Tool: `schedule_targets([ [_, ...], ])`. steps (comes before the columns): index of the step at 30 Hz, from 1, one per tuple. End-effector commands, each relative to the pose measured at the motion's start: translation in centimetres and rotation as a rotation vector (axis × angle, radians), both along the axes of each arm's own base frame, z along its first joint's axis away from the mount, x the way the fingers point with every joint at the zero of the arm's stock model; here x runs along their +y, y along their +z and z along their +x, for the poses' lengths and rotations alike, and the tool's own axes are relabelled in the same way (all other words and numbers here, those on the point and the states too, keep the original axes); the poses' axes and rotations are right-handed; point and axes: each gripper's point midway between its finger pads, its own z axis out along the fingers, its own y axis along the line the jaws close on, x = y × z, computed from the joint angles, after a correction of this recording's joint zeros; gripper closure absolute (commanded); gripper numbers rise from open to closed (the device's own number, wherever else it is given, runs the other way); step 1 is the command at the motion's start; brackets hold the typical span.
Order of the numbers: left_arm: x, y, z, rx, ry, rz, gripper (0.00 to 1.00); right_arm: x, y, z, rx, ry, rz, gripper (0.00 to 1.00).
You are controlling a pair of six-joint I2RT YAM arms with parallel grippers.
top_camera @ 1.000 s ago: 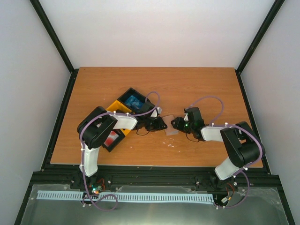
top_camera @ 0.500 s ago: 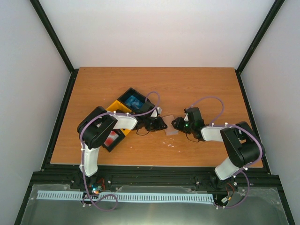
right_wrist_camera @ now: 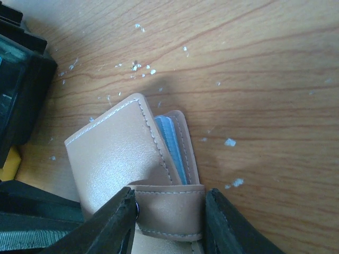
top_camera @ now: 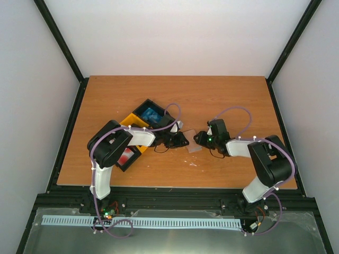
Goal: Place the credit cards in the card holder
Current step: Close the card holder at the center of the board.
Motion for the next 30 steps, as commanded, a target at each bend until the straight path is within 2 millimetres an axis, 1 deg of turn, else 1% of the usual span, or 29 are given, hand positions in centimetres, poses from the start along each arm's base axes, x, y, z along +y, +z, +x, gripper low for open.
schedule_targets([
  [1, 8.0, -11.5, -6.4, 0.237, 0.021, 0.412, 0.83, 1.4, -4.2, -5.2, 0.25, 0.116, -0.02, 0.65],
  [6, 8.0, -11.5, -6.4, 0.237, 0.023, 0.414, 0.83, 0.7, -5.1, -5.5, 0.282, 0.106, -0.074, 0.68],
  [9, 8.1, -11.6, -6.5, 0.239, 0.024, 0.416, 0.83, 0.8, -5.3, -5.9, 0.276, 0.128, -0.089, 0.68],
  [13, 8.1, -11.6, -6.4, 0.237, 0.024, 0.416, 0.83, 1.4, -4.5, -6.2, 0.227, 0.17, -0.095, 0.66],
  [17, 8.0, -11.6, -6.4, 0.238, 0.025, 0.414, 0.83, 1.7, -3.2, -5.7, 0.175, 0.174, -0.073, 0.63],
  [20, 8.1, -11.6, -6.4, 0.238, 0.026, 0.416, 0.83, 1.9, -2.8, -5.5, 0.162, 0.18, -0.062, 0.62],
  [26, 8.0, -11.5, -6.3, 0.234, 0.024, 0.415, 0.83, 2.0, -3.1, -5.9, 0.174, 0.186, -0.057, 0.62],
  [30, 8.0, -11.5, -6.2, 0.233, 0.026, 0.414, 0.83, 1.9, -3.5, -5.9, 0.185, 0.182, -0.061, 0.64],
])
